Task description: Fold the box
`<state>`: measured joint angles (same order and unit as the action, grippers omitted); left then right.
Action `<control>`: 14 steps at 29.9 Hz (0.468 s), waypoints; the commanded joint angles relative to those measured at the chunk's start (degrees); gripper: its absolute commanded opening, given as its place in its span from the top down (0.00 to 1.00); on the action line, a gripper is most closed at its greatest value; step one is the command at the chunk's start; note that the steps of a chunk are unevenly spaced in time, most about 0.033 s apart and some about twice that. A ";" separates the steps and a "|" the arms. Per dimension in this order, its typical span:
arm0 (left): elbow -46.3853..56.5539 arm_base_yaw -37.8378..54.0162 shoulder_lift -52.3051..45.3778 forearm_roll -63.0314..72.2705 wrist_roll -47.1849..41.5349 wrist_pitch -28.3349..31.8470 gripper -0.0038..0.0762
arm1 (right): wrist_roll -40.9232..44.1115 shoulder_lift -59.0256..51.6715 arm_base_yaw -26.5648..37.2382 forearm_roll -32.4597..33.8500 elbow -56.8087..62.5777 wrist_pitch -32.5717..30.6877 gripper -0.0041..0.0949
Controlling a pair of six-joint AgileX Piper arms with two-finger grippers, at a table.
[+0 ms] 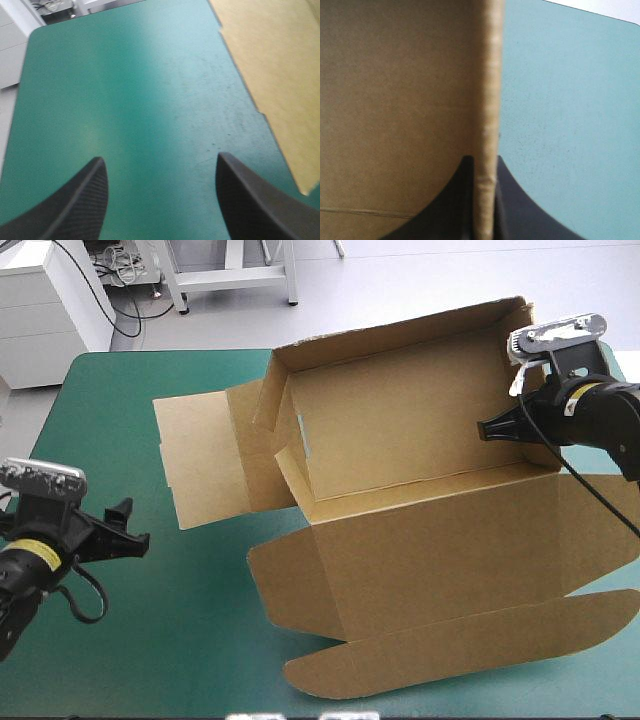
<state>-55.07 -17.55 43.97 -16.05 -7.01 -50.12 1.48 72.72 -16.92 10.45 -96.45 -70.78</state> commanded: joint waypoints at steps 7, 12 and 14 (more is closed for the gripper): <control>-14.98 4.80 16.41 -14.75 -2.78 -9.38 0.51 | 0.48 -1.67 0.08 0.61 -1.84 3.70 0.98; -16.93 14.99 23.45 -8.90 2.22 -10.07 0.51 | 0.48 -1.67 0.08 0.61 -1.84 3.70 0.98; -16.93 19.72 26.17 -4.27 4.40 -9.79 0.51 | 0.48 -1.67 0.08 0.61 -1.84 3.70 0.98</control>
<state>-70.08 -3.12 68.10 -24.25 -5.21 -61.77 1.48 72.72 -16.92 10.56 -96.45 -70.78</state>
